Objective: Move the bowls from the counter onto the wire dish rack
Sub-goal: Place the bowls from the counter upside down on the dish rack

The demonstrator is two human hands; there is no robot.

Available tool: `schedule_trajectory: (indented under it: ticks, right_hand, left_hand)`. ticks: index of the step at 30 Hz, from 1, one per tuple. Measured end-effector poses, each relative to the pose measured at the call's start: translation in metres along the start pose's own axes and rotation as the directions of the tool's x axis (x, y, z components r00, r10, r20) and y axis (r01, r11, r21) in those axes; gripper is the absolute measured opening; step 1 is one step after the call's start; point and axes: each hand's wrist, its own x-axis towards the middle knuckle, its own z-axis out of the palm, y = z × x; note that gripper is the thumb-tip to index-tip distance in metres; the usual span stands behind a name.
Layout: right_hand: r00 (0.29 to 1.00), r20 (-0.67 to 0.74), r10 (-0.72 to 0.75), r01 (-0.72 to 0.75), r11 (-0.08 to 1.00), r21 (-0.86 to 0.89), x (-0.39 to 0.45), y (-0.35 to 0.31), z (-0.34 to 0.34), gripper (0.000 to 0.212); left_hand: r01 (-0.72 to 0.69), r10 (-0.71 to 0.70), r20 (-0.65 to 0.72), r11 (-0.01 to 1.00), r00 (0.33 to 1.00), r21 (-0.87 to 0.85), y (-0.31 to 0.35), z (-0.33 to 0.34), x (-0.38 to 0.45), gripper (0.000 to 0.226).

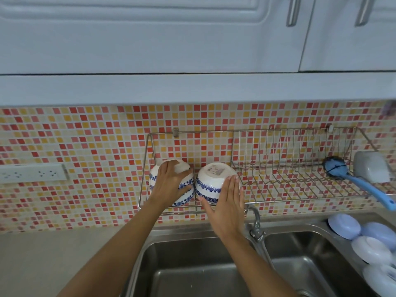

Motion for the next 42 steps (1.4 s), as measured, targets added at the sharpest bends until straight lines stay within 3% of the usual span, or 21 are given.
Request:
schedule_trajectory:
  ticks: [12,18,23,27,31,37,42]
  right_hand:
    - [0.999,-0.031,-0.022,0.022,1.0,-0.006,-0.001,0.001,0.001,0.099]
    - [0.998,0.007,-0.068,0.068,0.998,-0.009,-0.013,0.006,0.0,0.087]
    - [0.987,0.082,-0.141,0.147,0.986,-0.082,-0.033,0.02,-0.003,0.079]
    - [0.978,0.145,-0.147,0.161,0.983,-0.088,-0.034,0.018,-0.013,0.082]
    - [0.979,0.169,-0.112,0.127,0.989,-0.078,-0.033,0.01,-0.02,0.086]
    - [0.963,0.219,-0.154,0.166,0.985,-0.038,-0.035,0.018,-0.027,0.08]
    - [0.951,0.263,-0.161,0.184,0.981,-0.068,-0.037,0.022,-0.029,0.078]
  left_hand:
    - [0.093,-0.091,0.027,0.989,0.996,-0.118,0.004,0.004,-0.018,0.073]
    - [0.158,-0.159,0.019,0.957,0.987,-0.243,-0.003,0.013,-0.024,0.056]
    - [0.414,-0.398,0.115,0.869,0.91,-0.27,-0.008,0.016,-0.026,0.071]
    - [0.405,-0.369,0.168,0.851,0.914,-0.334,-0.012,0.018,-0.027,0.069]
    - [0.397,-0.386,0.093,0.882,0.918,-0.254,-0.003,0.018,-0.036,0.07]
    - [0.174,-0.173,0.023,0.982,0.985,-0.073,0.009,0.023,-0.079,0.067]
    - [0.207,-0.207,0.016,0.977,0.978,-0.048,0.016,0.028,-0.107,0.06]
